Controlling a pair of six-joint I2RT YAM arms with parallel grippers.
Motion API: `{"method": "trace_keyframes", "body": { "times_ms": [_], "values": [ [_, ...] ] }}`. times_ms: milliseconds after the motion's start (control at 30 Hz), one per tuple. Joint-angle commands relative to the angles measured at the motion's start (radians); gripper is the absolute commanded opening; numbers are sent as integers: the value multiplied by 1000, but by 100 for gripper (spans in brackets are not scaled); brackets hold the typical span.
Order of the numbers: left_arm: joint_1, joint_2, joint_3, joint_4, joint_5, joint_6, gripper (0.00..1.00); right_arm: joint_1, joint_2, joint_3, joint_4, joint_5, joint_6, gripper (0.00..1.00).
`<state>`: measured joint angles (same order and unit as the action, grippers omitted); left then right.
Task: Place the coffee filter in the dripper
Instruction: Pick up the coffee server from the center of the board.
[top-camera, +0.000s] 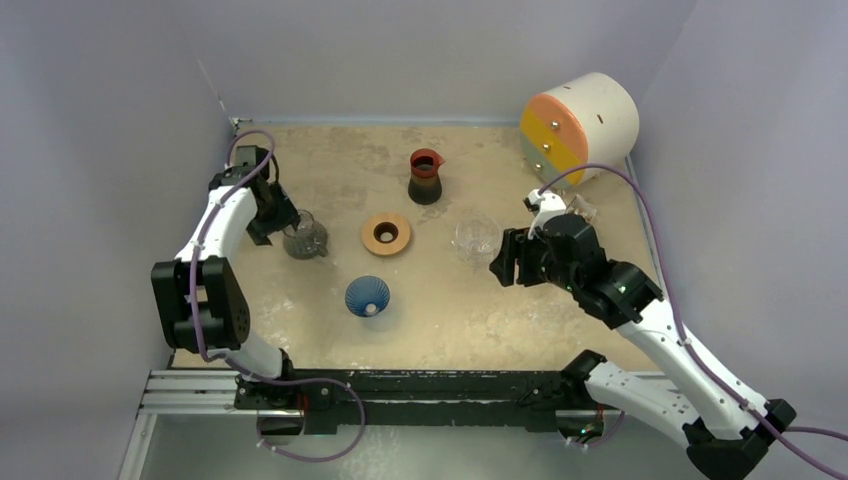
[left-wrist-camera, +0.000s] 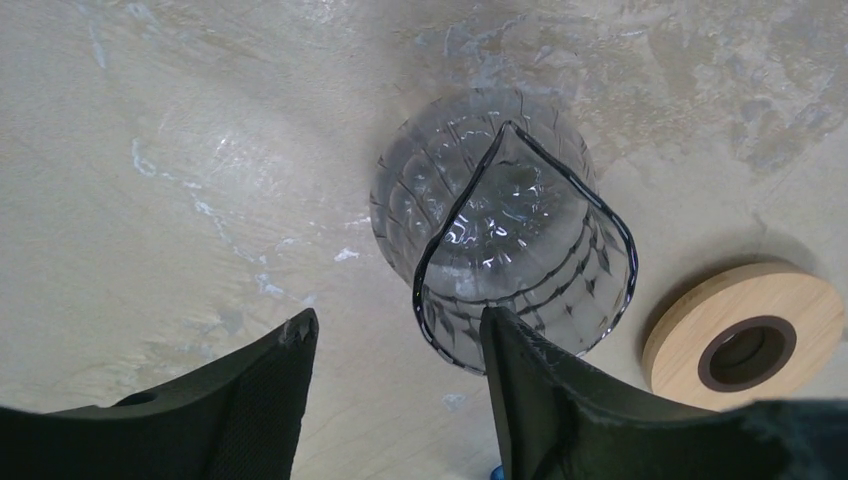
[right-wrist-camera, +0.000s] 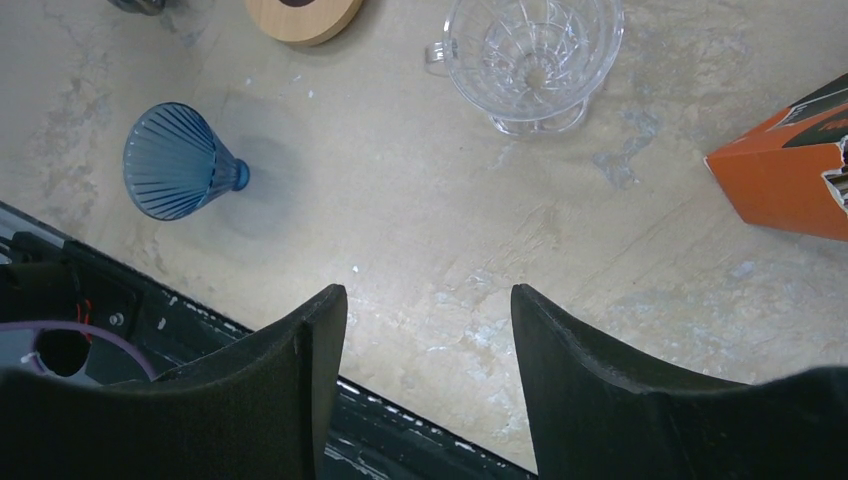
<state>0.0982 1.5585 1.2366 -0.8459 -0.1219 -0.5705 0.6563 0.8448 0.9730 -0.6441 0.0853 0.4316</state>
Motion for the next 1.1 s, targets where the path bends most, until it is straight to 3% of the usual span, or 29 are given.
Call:
{"method": "trace_keyframes", "body": {
  "times_ms": [0, 433, 867, 1000, 1067],
  "values": [
    [11, 33, 53, 34, 17, -36, 57, 2, -34, -11, -18, -14, -17, 64],
    [11, 59, 40, 50, 37, -31, 24, 3, -39, -19, -17, -10, -18, 64],
    [11, 75, 20, 70, 37, -38, 13, 2, -39, -7, -14, 4, -16, 64],
    [11, 70, 20, 71, 34, -37, 0, 2, -43, -7, -12, 17, -14, 64],
    [11, 63, 21, 70, 32, -35, 0, 2, -43, -4, -10, 18, -14, 64]
  ]
}}
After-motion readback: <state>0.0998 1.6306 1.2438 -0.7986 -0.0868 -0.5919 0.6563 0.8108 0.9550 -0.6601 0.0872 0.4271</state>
